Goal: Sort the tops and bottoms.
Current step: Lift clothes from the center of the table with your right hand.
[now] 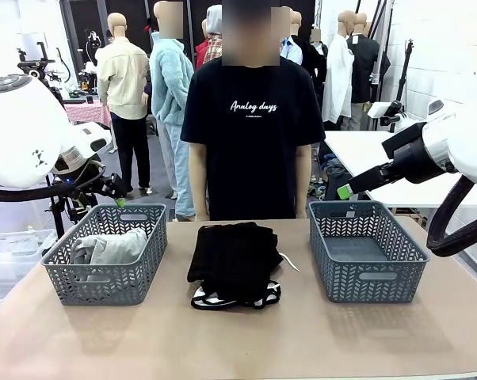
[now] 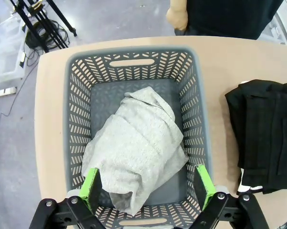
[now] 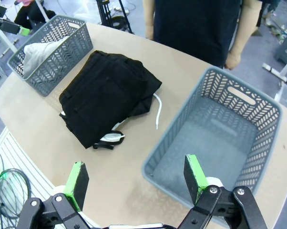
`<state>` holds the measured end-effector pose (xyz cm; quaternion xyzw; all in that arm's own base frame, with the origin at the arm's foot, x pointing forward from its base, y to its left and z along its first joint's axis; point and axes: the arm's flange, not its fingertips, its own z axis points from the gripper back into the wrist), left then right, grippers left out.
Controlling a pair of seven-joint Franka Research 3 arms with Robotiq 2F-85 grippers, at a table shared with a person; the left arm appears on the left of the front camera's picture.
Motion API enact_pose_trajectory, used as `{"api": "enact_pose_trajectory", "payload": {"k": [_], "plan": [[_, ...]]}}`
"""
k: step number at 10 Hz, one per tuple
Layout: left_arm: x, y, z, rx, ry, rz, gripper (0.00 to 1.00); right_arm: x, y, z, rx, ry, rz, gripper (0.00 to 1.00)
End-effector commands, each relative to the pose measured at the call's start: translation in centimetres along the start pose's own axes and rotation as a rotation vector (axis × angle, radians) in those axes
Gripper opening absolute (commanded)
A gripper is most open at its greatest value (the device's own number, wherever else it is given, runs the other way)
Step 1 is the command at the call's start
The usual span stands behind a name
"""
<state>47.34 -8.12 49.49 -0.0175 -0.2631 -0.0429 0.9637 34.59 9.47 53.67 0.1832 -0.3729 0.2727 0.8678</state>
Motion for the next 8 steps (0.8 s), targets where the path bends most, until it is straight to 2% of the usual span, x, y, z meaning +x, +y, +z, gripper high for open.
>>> {"api": "enact_pose_trajectory", "payload": {"k": [1, 3, 4, 5, 6, 8], "plan": [[0.1, 0.2, 0.0, 0.004, -0.002, -0.004, 1.00, 0.0, 0.0, -0.2, 0.022, -0.007, -0.013, 1.00], [0.0, 0.0, 0.0, 0.000, 0.000, 0.000, 1.00, 0.0, 0.0, -0.2, 0.022, -0.007, -0.013, 1.00], [-0.6, -1.8, 1.9, -0.055, -0.027, -0.090, 1.00, 0.0, 0.0, -0.2, 0.022, -0.007, -0.013, 1.00], [-2.3, -3.9, 5.1, -0.051, -0.111, -0.250, 1.00, 0.0, 0.0, -0.2, 0.022, -0.007, -0.013, 1.00], [-4.3, -5.4, 8.4, -0.026, -0.150, -0.376, 1.00, 0.0, 0.0, -0.2, 0.022, -0.007, -0.013, 1.00], [-8.1, -6.7, 13.3, -0.064, -0.090, -0.570, 1.00, 0.0, 0.0, -0.2, 0.022, -0.007, -0.013, 1.00]]}}
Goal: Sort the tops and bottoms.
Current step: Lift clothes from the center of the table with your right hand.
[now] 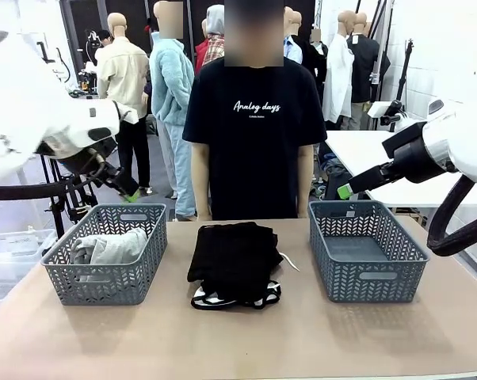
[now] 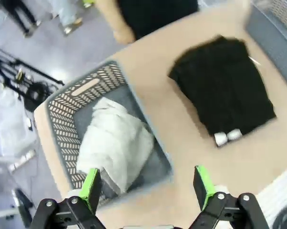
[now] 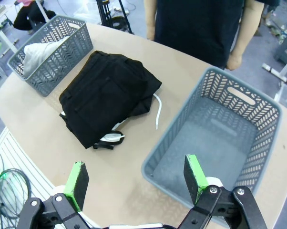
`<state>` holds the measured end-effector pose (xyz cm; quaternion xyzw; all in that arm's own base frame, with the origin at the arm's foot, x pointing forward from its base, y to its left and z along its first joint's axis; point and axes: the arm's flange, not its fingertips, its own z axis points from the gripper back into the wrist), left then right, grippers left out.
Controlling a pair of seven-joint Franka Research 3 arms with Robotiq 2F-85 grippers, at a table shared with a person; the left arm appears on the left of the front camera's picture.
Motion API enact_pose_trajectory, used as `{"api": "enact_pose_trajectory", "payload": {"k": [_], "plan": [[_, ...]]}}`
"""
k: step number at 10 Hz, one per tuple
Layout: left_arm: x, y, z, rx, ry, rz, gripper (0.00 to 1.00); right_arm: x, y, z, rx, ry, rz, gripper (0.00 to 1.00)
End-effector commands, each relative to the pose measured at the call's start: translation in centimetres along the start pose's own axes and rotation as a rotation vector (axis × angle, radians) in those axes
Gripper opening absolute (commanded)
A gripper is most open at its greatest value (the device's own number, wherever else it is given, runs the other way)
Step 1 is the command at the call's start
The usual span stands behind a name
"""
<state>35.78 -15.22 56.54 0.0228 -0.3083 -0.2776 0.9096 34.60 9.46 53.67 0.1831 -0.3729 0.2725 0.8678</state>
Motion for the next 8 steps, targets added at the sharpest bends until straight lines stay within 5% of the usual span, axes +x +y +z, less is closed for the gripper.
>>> {"api": "enact_pose_trajectory", "payload": {"k": [1, 5, 8], "plan": [[-3.5, -0.7, 3.9, -0.022, 0.017, -0.134, 1.00, 0.0, 0.0, -0.2, 0.023, -0.007, -0.012, 1.00], [-5.4, 0.1, 8.3, -0.081, -0.100, -0.176, 1.00, 0.0, 0.0, -0.2, 0.023, -0.007, -0.012, 1.00], [-4.7, 1.5, 7.8, -0.131, -0.108, -0.151, 1.00, 0.0, 0.0, -0.2, 0.023, -0.007, -0.012, 1.00]]}}
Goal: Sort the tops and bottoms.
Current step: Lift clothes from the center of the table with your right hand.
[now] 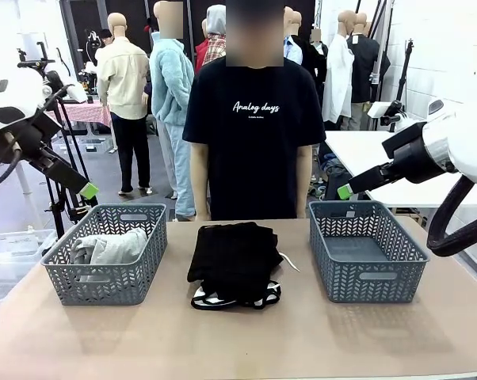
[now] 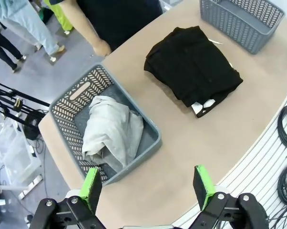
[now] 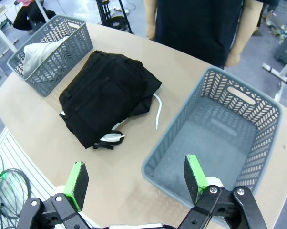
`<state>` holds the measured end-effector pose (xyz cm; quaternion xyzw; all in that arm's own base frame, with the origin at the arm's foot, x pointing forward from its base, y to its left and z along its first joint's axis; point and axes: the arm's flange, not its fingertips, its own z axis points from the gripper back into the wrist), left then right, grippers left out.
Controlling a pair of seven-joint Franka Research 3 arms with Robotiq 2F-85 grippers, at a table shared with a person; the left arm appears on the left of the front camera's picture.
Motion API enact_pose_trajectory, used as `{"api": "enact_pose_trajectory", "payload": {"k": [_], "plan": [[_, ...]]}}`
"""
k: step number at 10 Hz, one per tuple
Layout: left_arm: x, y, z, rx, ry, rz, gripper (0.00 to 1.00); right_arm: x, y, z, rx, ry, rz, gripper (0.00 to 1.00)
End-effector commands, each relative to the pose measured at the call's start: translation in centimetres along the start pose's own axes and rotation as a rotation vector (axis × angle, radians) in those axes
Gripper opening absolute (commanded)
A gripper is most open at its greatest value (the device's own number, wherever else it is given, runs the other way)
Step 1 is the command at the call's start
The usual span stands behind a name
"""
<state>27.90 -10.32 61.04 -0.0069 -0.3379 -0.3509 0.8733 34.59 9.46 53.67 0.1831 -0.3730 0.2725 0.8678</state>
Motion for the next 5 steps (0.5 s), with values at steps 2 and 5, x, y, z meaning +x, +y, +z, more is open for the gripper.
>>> {"api": "enact_pose_trajectory", "payload": {"k": [2, 5], "plan": [[0.9, 1.5, -2.0, -0.059, 0.013, 0.010, 1.00, 0.0, 0.0, -0.2, 0.023, -0.007, -0.013, 1.00], [0.0, 0.4, -0.7, -0.016, 0.004, 0.009, 1.00, 0.0, 0.0, -0.2, 0.023, -0.007, -0.013, 1.00]]}}
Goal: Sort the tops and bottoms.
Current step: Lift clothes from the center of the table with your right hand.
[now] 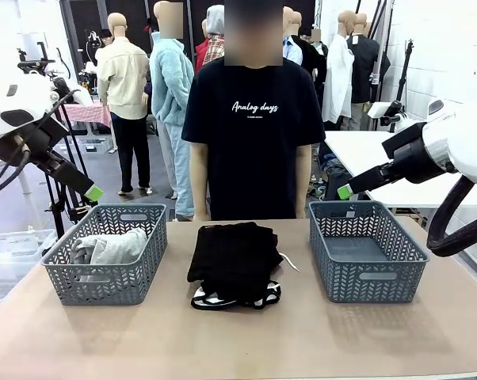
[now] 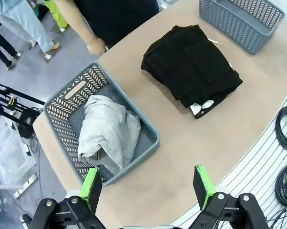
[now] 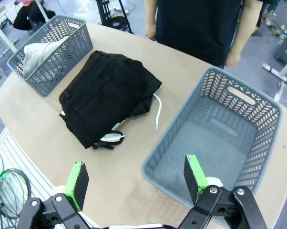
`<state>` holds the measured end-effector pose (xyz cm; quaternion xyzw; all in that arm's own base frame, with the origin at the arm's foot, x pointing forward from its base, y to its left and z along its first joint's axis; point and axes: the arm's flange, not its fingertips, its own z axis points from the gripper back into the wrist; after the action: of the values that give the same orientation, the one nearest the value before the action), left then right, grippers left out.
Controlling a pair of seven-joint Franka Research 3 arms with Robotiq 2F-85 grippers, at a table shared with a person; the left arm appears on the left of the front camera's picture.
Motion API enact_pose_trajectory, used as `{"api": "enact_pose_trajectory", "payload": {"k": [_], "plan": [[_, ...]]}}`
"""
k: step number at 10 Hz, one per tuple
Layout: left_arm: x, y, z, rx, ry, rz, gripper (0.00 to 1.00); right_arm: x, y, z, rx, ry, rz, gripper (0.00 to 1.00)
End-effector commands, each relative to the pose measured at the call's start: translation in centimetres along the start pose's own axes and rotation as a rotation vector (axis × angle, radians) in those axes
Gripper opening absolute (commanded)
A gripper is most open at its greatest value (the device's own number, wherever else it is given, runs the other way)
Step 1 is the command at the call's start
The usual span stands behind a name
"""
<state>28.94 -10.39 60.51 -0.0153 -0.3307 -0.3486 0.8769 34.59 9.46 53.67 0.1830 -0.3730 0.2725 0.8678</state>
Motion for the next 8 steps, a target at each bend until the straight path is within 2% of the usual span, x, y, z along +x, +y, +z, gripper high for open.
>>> {"api": "enact_pose_trajectory", "payload": {"k": [1, 3, 6, 8], "plan": [[-0.2, -0.1, 0.4, 0.002, -0.005, -0.003, 1.00, 0.0, 0.0, 0.0, 0.000, 0.000, 0.000, 1.00], [-0.2, -0.1, 0.4, 0.002, -0.005, -0.003, 1.00, 2.7, -0.4, -1.1, -0.003, -0.067, -0.092, 1.00], [-0.2, -0.1, 0.4, 0.002, -0.005, -0.003, 1.00, 9.2, -2.0, -8.7, 0.131, 0.017, -0.157, 1.00], [-0.2, -0.1, 0.4, 0.002, -0.005, -0.003, 1.00, 11.9, -2.4, -15.5, 0.143, 0.106, -0.173, 1.00]]}}
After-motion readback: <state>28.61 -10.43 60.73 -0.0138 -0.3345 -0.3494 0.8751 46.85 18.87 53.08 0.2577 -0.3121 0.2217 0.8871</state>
